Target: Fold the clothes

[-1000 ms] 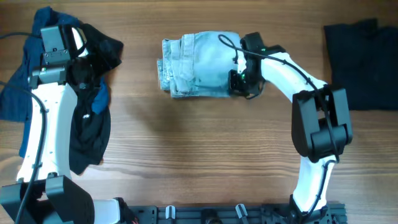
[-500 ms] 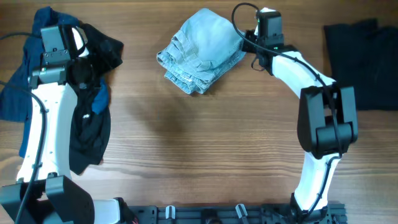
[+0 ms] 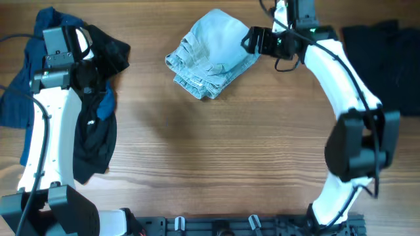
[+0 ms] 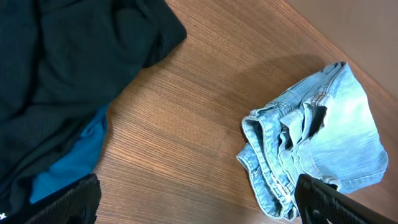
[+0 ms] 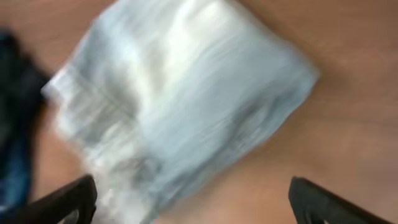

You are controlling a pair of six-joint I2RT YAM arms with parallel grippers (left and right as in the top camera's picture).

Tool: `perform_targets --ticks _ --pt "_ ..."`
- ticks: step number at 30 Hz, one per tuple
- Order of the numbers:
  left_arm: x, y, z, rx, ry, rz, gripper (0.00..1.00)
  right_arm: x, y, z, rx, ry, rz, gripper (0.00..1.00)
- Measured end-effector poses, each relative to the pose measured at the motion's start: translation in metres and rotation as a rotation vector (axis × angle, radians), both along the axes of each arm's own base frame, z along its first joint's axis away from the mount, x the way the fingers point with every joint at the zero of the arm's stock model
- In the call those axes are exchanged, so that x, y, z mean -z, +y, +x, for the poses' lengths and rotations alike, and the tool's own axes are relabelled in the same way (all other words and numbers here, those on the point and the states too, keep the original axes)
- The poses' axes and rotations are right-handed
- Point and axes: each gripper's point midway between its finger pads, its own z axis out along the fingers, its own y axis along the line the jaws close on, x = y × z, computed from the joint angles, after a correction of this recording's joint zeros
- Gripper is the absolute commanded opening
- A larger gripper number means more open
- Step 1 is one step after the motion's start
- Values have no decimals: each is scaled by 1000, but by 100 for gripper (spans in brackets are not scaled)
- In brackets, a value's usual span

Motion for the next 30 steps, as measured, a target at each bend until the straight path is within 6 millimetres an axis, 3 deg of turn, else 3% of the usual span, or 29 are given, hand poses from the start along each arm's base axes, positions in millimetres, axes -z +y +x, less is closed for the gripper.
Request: perform_targets --ticks 3,12,17,26,30 --pt "0 0 0 -1 0 0 100 2 20 -33 37 146 42 100" --pt "0 0 0 0 0 0 100 75 85 -99 174 437 116 100" --pt "1 0 -1 0 7 -1 100 74 99 -87 273 426 196 100" --pt "3 -1 -4 24 16 15 100 65 102 -55 457 367 287 100" --pt "4 -1 -5 33 20 21 100 74 117 -54 476 360 294 100"
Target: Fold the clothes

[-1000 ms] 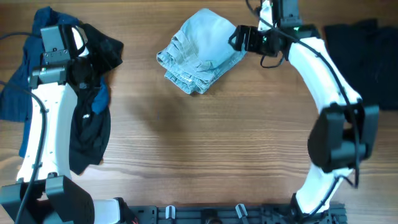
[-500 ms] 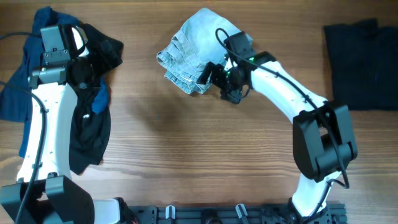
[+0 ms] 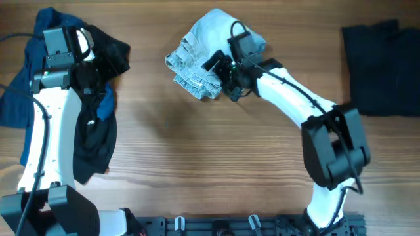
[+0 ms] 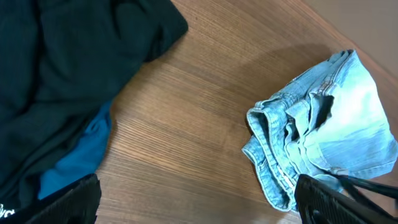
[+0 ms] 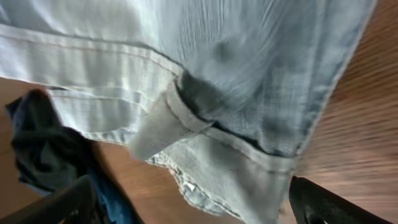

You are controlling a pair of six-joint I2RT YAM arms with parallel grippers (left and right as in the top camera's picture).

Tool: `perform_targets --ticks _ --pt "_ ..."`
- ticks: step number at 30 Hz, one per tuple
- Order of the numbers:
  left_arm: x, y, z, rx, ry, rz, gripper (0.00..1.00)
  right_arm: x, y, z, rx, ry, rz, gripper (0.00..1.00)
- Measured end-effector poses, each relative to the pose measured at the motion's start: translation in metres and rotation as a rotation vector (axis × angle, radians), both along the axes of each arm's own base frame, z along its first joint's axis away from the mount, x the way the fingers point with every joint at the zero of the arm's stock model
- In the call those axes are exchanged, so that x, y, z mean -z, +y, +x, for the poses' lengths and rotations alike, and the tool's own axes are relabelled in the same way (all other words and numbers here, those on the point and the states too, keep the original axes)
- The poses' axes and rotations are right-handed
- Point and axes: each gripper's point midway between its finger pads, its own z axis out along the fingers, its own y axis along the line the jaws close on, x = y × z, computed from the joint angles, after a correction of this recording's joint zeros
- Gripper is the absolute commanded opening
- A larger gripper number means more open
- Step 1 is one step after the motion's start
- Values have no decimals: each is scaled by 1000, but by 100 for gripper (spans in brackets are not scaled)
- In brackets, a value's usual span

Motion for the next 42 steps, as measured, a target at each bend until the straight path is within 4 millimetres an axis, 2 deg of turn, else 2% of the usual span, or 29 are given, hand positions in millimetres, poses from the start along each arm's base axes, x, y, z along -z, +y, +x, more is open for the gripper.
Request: perform_targets --ticks 3,7,10,16,18,19,23,25,27,31,37,38,41,42 --pt "1 0 -2 3 8 0 99 16 7 -6 6 37 -12 100" --pt "2 0 -3 2 12 0 99 34 5 -11 17 84 -32 100" --pt "2 0 -3 2 13 0 100 38 4 -12 31 99 -36 100" --pt "2 0 -3 3 13 0 100 42 4 -1 59 67 -38 98" --pt "2 -1 -3 3 16 -1 100 42 5 1 63 59 -35 68" --pt "2 -1 -4 3 17 -1 100 42 5 3 59 52 -36 57" --pt "4 -1 -6 3 27 -2 100 50 4 6 -29 8 -62 36" --pt "4 -1 -6 5 31 -2 100 50 1 6 -96 -16 -69 17" --pt "5 -1 -7 5 34 -2 99 49 -6 7 -144 -22 -71 9" --pt "5 -1 -8 5 38 -2 100 49 -45 14 -176 6 -56 4" --pt "5 -1 -8 5 38 -2 100 54 -132 20 -192 31 -70 6" --pt "5 -1 -8 5 38 -2 100 54 -145 22 -195 21 -76 9" --pt "5 -1 -8 5 37 -2 100 54 -188 29 -174 -12 -92 38" --pt "5 -1 -8 6 38 -2 99 53 -199 30 -157 -13 -92 41"
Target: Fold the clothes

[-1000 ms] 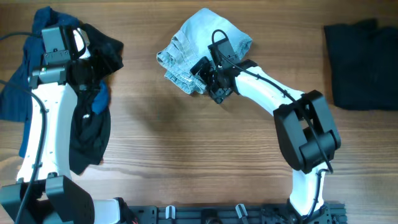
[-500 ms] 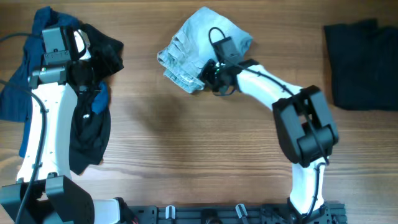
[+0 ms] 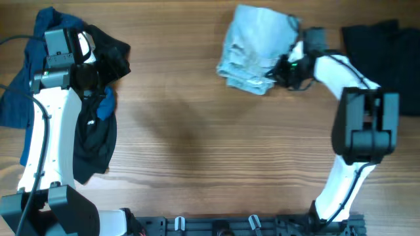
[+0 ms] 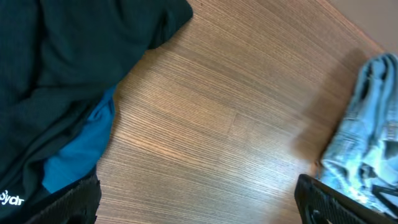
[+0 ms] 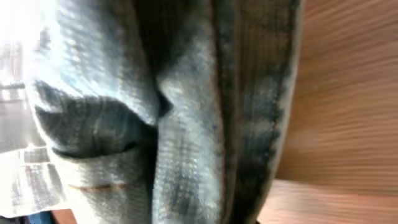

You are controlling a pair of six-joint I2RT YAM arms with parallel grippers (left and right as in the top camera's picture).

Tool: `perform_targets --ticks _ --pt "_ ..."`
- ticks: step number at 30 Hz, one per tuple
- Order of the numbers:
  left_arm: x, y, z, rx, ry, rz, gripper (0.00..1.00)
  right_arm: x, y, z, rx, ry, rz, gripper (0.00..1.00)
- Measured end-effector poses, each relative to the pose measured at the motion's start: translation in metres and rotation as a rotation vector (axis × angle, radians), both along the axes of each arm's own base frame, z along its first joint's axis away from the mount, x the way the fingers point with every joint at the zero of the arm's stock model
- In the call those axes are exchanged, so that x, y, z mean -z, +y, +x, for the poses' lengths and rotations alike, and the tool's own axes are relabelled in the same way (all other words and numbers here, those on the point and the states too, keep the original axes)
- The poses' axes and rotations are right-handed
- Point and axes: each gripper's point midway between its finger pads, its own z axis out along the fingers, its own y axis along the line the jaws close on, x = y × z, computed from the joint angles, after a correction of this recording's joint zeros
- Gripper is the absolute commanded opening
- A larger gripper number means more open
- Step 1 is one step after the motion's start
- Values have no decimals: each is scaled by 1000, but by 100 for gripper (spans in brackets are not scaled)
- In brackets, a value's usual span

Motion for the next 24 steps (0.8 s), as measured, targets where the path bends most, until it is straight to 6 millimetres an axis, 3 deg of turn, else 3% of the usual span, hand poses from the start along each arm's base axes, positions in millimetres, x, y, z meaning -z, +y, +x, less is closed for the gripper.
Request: perform_targets --ticks 4,7,11,14,20,22,24 --pt "0 0 0 0 0 0 100 -4 -56 -1 88 27 -1 48" --pt "0 0 0 0 0 0 100 -14 -76 -1 111 36 -6 53" --pt "0 0 0 0 0 0 99 -36 -74 10 74 7 -33 64" --pt "0 0 0 0 0 0 100 -51 -68 13 66 -7 -42 65" --pt "0 0 0 0 -1 0 99 -82 -68 -20 255 158 -31 71" --pt "0 0 0 0 0 0 99 -92 -68 -26 330 194 -22 79" --pt "0 0 0 0 -1 0 99 -98 -66 -27 383 209 -14 99"
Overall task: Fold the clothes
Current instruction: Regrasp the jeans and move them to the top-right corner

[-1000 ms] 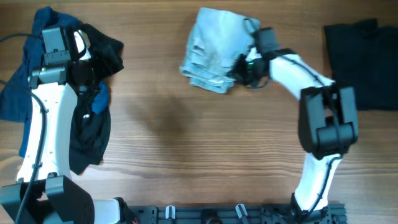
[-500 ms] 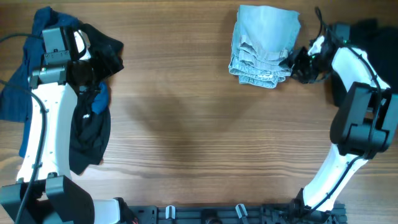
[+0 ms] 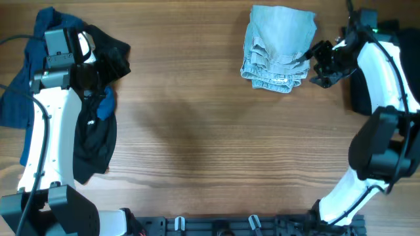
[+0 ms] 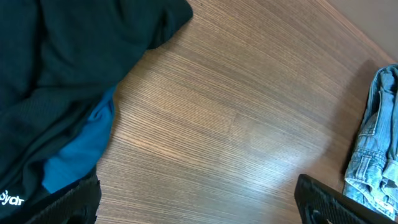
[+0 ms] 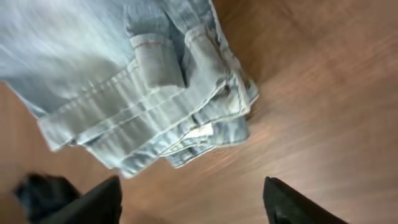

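Observation:
The folded light-blue denim shorts (image 3: 279, 46) lie at the back right of the table, with the hems toward the front. My right gripper (image 3: 321, 65) hangs open just right of them, holding nothing. In the right wrist view the denim (image 5: 143, 81) is apart from the open gripper (image 5: 193, 196). My left gripper (image 3: 95, 75) is over the heap of black and blue clothes (image 3: 98, 131) at the left. It is open (image 4: 199, 205) over bare wood, and the denim's edge (image 4: 376, 149) shows at the far right of that view.
A folded black garment (image 3: 377, 33) lies at the far right, partly behind my right arm. A blue garment (image 3: 13, 92) hangs off the left edge. Bare wooden tabletop (image 3: 210, 144) runs between the heap and the denim.
The denim has shifted further right. My right gripper, which was tight against it, is now open and apart from it on its right side. The left arm has not moved.
The denim lay at the back centre with my right gripper open at its right side. Then the gripper was at the bundle's front edge. Later the bundle was further right with the gripper against it. Now it lies further right still, let go.

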You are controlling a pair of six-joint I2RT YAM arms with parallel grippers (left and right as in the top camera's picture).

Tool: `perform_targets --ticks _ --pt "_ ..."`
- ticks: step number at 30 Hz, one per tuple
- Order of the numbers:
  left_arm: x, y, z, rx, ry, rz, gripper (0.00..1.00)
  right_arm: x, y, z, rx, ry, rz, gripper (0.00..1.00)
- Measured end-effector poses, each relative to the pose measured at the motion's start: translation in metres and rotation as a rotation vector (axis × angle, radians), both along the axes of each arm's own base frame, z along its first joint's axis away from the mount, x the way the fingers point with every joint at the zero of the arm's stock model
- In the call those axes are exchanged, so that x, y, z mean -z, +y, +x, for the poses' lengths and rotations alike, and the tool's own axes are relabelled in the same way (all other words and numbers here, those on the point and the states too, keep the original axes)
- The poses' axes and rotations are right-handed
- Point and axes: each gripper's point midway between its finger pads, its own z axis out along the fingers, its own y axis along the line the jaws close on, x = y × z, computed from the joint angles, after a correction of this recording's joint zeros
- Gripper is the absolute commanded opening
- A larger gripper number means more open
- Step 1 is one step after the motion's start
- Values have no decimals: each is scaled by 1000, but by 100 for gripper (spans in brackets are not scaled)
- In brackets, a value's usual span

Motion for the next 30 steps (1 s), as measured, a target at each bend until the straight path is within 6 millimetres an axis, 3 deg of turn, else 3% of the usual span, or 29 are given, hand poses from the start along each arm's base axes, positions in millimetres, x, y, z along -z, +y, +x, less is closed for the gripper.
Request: perform_targets --ticks 5,10,12,17,30 --pt "-1 0 1 0 -4 1 99 4 32 2 92 48 10 100" --pt "-1 0 1 0 -4 1 100 33 87 3 142 59 36 100" --pt "0 0 1 0 -3 1 100 43 96 6 172 40 36 100" --pt "0 0 1 0 -4 1 100 65 92 2 273 53 5 100" --pt "0 0 1 0 -3 0 99 89 72 23 450 -95 -20 100"
